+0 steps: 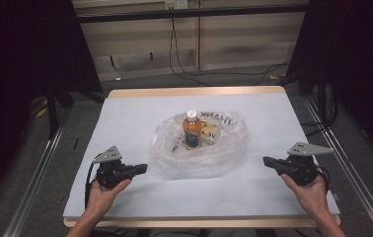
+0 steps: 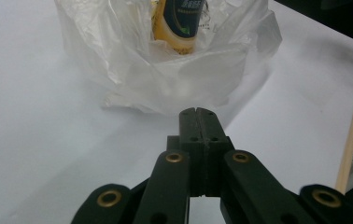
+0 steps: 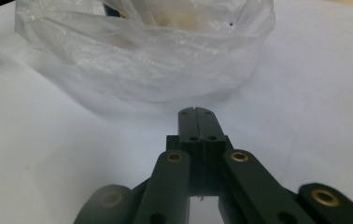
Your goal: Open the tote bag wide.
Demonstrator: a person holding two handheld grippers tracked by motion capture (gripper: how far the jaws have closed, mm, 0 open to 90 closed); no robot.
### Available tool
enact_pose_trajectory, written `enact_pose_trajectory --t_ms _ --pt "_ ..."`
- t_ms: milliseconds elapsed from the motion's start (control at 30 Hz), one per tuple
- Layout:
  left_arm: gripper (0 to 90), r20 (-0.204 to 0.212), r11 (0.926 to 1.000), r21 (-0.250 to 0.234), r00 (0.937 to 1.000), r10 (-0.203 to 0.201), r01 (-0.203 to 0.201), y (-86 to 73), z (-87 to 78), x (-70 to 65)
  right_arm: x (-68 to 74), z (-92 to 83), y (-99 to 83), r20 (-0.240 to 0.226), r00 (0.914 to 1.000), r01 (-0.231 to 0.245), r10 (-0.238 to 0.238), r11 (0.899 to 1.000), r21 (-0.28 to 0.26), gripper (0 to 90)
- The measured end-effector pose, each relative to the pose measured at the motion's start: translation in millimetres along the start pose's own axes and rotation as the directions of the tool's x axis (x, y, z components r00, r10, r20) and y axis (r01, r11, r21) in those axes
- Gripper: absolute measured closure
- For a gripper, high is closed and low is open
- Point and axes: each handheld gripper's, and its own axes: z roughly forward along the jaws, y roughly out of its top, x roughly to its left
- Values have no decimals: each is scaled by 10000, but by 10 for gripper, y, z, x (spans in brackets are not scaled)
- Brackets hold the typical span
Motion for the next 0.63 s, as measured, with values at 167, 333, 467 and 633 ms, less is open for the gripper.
enact_pose_trajectory --t_ms 167,333,467,633 --pt "900 83 9999 43 9998 155 -155 -72 -72 -190 56 -218 -113 -11 9999 -142 142 9995 -299 900" --pt "900 132 9974 -584 9991 -409 417 -299 -119 -305 92 -364 -342 117 9970 -754 763 9947 -693 900" --pt "900 -37 9972 -730 9999 -140 137 -307 -184 -317 114 -393 -426 151 9964 -829 839 9949 -569 900" --pt "900 77 9982 -588 9999 -125 129 -326 -192 -320 130 -429 -479 235 9954 -910 926 9941 -596 900"
